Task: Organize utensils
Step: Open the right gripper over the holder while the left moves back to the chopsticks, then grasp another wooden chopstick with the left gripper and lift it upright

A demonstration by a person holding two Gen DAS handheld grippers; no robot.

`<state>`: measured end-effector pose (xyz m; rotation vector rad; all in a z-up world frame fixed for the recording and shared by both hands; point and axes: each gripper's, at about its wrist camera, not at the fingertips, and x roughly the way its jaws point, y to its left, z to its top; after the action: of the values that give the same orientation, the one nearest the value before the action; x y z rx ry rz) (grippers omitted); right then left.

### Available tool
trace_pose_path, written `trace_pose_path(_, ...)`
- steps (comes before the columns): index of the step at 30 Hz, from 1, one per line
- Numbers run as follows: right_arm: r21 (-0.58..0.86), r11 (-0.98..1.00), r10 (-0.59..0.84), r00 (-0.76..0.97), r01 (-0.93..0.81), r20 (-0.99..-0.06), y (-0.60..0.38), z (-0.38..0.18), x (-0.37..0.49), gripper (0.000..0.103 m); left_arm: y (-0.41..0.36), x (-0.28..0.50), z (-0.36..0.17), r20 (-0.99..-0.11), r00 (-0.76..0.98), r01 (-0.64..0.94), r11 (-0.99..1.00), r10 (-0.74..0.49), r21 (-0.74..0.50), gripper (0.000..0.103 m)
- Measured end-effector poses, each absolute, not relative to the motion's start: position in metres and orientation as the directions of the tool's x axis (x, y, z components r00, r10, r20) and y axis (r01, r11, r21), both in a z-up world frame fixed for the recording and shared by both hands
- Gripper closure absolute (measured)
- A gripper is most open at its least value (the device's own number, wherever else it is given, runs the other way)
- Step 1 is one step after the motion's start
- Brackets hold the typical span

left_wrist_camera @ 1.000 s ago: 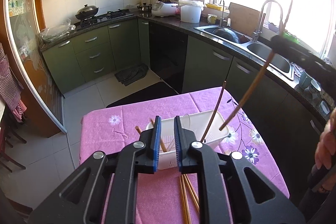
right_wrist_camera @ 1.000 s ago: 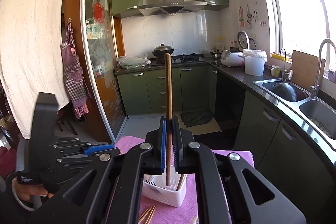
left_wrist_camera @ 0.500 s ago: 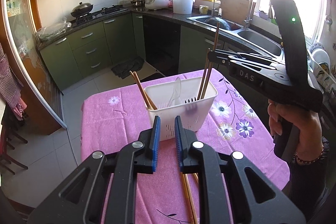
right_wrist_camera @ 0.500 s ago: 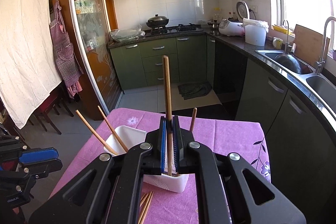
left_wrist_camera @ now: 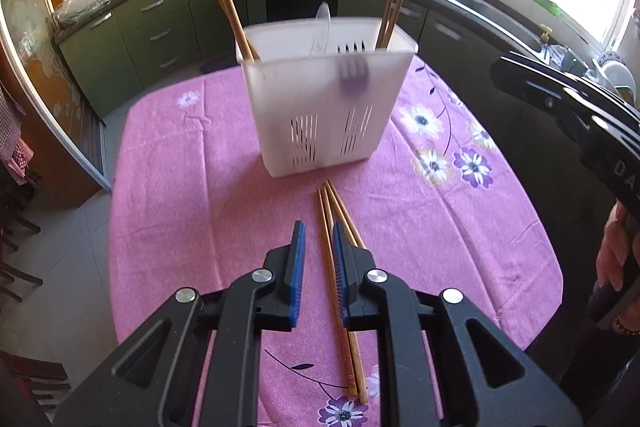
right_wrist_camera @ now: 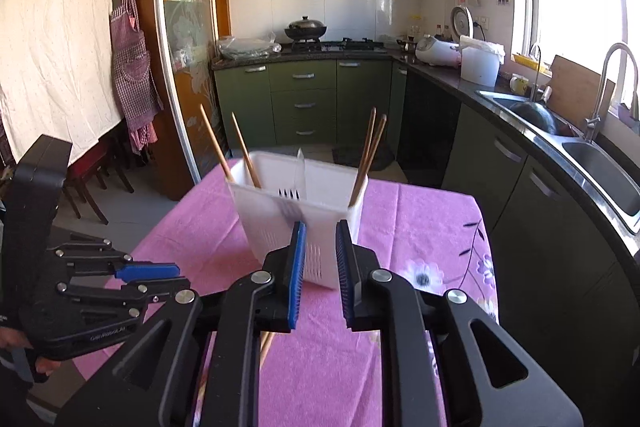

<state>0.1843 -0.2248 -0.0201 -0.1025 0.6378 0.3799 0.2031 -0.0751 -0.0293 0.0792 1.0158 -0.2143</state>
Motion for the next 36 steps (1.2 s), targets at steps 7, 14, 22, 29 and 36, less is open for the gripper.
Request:
trace_pose_path(7,0.042,0.934,0.273,0.633,-0.355,-0.724,-0.240,-0.096,0.187,0.086,-0.080,0.225,-0.096,-0.929,0.351,0.185,0.981,-0.121,-0.058,0.090)
trace_pose_path(14,0.062,0.936,0.272,0.604,-0.345,-0.749,-0.250,-0.115,0.193,0.086,-0.085,0.240,-0.122,-0.952,0.285,0.176,0.983,-0.108,-0.059,0.090)
trace_pose_path(22,0.087,0.935,0.288,0.593,-0.344,-0.752,-0.254,-0.113,0.201,0.086,-0.099,0.251,-0.130,-0.960,0.271,0.195,0.981,-0.066,-0.012,0.090)
trace_pose_path(29,0.090,0.931,0.294,0.581,-0.354,-0.759,-0.250,-0.116,0.201,0.085,-0.109,0.258,-0.131,-0.961,0.271,0.203,0.979,-0.048,0.008,0.096)
trace_pose_path(36,0.104,0.928,0.307,0.574,-0.359,-0.759,-0.248,-0.114,0.202,0.082,-0.095,0.252,-0.113,-0.945,0.318,0.181,0.983,-0.078,-0.020,0.097)
